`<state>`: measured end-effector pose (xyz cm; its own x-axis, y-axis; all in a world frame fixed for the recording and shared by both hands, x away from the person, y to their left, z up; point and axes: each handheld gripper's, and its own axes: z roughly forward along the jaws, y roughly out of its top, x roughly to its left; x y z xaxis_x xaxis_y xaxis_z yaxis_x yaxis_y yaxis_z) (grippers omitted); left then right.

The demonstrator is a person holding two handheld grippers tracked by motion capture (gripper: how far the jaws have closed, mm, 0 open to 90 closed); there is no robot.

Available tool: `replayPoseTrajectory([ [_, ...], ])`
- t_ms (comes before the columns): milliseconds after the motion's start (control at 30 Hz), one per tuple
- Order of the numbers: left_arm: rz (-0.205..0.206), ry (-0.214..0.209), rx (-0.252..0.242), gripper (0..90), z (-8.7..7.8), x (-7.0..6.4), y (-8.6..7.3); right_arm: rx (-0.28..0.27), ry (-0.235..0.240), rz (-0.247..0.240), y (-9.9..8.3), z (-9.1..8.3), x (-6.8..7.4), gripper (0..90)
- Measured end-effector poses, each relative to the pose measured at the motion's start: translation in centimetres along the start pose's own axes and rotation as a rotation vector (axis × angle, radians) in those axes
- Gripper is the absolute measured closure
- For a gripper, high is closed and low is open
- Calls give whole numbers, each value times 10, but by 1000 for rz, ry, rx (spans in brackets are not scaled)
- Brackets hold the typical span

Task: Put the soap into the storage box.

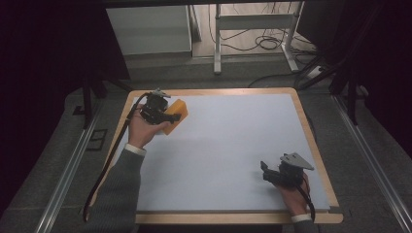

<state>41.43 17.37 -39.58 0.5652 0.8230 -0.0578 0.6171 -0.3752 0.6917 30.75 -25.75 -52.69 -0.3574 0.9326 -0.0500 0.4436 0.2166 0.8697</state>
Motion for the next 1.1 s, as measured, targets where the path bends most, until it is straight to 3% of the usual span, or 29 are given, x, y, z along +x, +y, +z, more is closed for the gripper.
replayPoseTrajectory([
  [767,-70,30,23,611,18,31,13,-3,-4,2,0,0,0,90],
  [1100,-131,49,22,611,25,49,12,-4,-1,3,0,0,0,90],
])
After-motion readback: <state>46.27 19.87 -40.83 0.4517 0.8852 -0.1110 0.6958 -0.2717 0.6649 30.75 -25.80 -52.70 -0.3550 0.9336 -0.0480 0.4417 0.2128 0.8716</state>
